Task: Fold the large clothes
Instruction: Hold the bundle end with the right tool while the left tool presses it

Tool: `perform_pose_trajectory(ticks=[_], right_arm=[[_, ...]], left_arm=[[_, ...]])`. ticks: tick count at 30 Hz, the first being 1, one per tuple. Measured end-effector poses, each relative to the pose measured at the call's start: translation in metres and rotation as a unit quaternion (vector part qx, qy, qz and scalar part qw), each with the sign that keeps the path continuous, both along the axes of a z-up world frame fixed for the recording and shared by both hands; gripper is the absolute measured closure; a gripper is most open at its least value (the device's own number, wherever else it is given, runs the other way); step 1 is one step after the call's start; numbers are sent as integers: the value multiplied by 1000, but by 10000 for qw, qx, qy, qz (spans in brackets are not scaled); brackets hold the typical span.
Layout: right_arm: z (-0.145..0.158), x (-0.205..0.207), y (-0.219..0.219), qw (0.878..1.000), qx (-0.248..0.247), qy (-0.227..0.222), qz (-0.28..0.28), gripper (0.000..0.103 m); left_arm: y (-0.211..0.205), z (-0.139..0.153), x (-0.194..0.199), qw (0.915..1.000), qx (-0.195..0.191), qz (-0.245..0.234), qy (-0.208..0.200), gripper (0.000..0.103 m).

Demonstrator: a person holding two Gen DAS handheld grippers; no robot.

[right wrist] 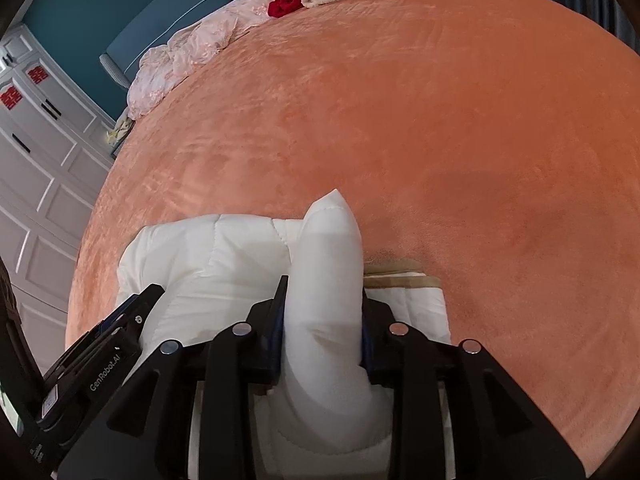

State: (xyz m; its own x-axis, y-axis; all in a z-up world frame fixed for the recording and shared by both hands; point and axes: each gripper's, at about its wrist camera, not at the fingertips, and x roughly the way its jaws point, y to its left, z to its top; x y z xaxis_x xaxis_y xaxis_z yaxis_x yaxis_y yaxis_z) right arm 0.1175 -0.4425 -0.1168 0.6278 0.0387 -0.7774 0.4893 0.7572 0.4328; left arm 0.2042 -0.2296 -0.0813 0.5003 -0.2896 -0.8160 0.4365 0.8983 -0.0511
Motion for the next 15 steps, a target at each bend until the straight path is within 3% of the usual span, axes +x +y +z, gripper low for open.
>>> perform_pose_trajectory(ticks=[15], right_arm=[[-16,5,-1,9996,-46,-262,-18,73]], left_arm=[[-10,-20,7,9996,216,117,-171,67]])
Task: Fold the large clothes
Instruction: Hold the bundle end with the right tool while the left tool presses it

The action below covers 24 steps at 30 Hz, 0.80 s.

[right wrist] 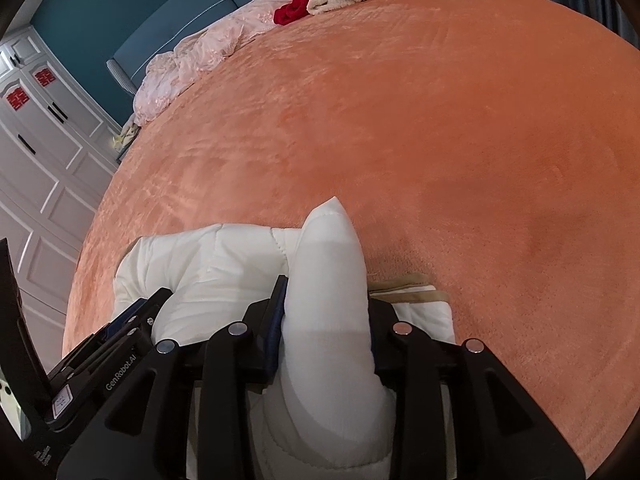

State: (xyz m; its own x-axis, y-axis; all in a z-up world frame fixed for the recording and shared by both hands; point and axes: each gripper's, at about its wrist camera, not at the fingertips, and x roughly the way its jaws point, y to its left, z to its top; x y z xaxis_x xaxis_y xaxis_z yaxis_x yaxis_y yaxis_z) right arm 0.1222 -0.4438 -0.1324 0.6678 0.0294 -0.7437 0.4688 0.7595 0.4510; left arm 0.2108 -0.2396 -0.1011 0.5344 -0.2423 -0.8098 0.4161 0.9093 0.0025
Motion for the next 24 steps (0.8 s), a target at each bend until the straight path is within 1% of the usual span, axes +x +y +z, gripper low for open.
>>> perform_pose_trajectory(ticks=[17,24], right_arm=[[-4,-4,3,9999,-21,-151,-62,73],[-1,-9,1,9997,13,-241,-87,72]], left_arm=[[-6,-6,-3,9997,151,41,-186,67],[-7,-4,-3,9997,154,41,-174,67]])
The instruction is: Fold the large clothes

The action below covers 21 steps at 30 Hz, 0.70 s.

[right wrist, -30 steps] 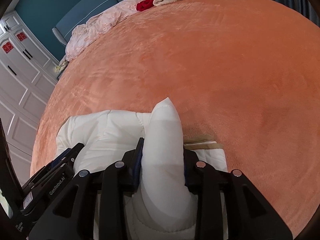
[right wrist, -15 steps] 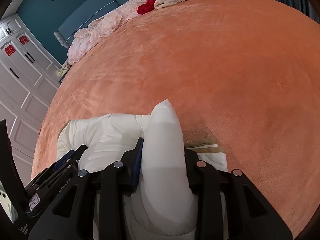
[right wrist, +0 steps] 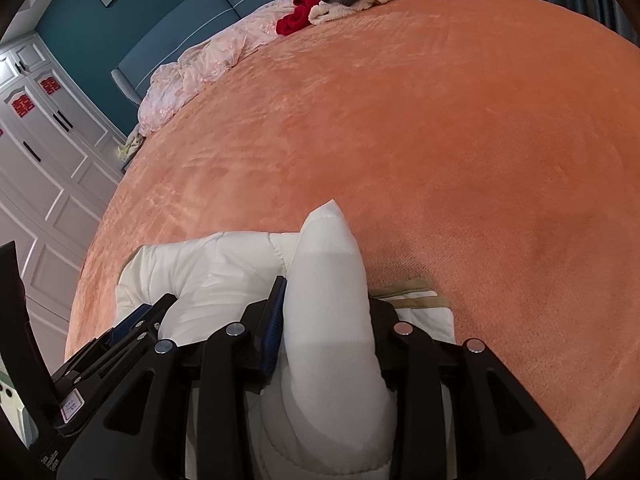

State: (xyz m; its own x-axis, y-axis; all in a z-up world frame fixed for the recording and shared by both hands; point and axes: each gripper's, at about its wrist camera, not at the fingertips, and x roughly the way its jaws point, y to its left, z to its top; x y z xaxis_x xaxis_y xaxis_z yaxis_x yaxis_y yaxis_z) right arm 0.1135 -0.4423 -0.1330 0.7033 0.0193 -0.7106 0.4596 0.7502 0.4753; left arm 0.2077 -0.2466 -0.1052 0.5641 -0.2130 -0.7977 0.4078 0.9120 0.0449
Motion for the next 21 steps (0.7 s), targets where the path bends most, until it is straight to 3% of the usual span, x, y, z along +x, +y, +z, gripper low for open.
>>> perform_pose_trajectory(ticks=[5,7,10,12,13,17,21], right_arm=[[24,-20,-4,9996,245,-15,-105,69],[43,-37,0,9998,109,-69,-146,68],[75,-72,14,9993,-373,-59,-40,68],[86,-87,23,9985,-532,22,129,74],[90,-94,29,9981,-542,61,269,83],[82,-105,51,9936,-626,573,747,96],[62,-107,56,9917,-578,848,778,96]], left_arm=[[12,14,-6,9998,-150,-28,148,60],[27,28,-17,9994,-293,-45,192,52],[49,46,-44,9991,-349,-170,194,51],[59,55,-62,9992,-289,-220,165,51],[64,57,-70,9990,-280,-236,237,51],[78,55,-93,9983,-306,-159,465,51],[80,50,-104,9988,-207,-64,441,51]])
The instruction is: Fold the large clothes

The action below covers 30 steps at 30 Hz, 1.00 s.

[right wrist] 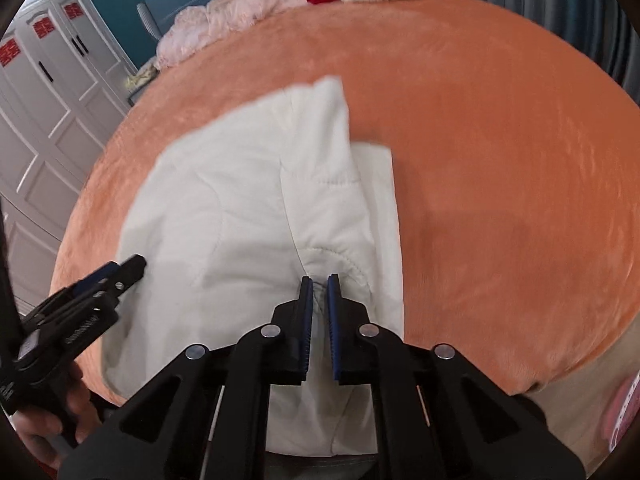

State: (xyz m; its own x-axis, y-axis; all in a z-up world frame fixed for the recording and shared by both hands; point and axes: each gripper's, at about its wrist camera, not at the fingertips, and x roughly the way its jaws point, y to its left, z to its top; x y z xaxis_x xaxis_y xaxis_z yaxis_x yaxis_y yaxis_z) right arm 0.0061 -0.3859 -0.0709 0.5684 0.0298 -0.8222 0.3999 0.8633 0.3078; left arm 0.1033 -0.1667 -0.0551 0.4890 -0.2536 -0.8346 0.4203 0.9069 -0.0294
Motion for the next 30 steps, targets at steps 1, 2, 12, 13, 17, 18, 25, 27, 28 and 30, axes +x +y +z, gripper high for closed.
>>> perform_pose_trajectory(ticks=[1,2,12,13,17,18,25,27,28,30], right_arm=[[-2,1,0,10000,1,19,-4,96],[-3,3,1,10000,-14,65,4,96],[-18,15,4,9997,-106,205,40,97],[-18,14,5,9998,-97,198,36,97],[-21,10,6,9998,-55,163,28,97],[-22,9,6,9999,-53,159,31,97],[-25,10,0,9999,-40,135,57,97],[-25,10,1,9999,-47,137,55,97],[-25,10,1,9999,-46,136,53,97],[-25,11,1,9999,-52,134,55,97]], left_arm=[[-2,-1,-3,10000,73,-11,-42,51],[-3,-2,-4,9999,142,-23,-84,51],[-12,-13,-6,9991,378,68,-205,50],[-12,-14,-7,9989,393,76,-223,50],[-15,-16,-8,9985,450,109,-278,50],[-16,-16,-8,9984,469,115,-296,50],[-17,-19,-8,9975,560,151,-402,50],[-18,-19,-8,9973,582,156,-418,50],[-18,-19,-8,9972,588,163,-425,50],[-19,-19,-9,9971,602,163,-443,50]])
